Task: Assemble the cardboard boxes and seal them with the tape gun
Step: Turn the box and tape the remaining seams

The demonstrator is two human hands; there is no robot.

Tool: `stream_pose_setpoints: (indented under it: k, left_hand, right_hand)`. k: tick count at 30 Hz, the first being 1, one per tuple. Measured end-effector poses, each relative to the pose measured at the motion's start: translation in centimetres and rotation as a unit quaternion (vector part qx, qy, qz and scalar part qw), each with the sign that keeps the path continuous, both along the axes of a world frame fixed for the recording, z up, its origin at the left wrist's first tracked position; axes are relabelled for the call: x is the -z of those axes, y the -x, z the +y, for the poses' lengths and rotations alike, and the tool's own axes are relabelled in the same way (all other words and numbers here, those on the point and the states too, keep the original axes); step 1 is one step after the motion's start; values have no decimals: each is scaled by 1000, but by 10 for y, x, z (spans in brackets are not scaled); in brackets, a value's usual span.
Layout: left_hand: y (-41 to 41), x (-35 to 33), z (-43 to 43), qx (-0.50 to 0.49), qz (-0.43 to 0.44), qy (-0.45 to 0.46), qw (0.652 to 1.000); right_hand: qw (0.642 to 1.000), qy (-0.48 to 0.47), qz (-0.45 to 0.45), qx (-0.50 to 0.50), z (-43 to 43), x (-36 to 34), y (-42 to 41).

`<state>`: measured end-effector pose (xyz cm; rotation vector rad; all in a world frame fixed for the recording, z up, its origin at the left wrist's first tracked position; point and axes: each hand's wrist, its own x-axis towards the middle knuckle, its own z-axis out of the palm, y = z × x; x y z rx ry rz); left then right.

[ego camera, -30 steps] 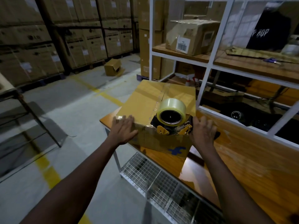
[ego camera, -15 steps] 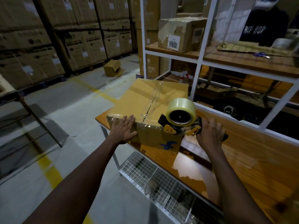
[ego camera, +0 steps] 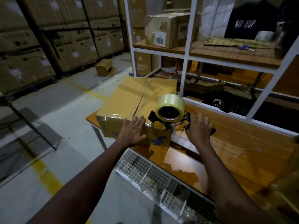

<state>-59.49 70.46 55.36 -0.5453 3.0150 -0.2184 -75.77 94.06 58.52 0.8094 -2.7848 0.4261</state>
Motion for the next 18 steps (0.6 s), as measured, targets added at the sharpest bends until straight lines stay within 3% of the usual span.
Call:
stream_pose_setpoints:
  k: [9, 18]
  left_hand:
    - [-4, 5, -7, 13, 6, 14, 1000]
    - [2, -7, -2, -16, 33, -1, 999]
  right_hand:
    - [998, 28, -13, 47, 44, 17, 10]
    - [997, 12, -43, 55, 22, 17, -12]
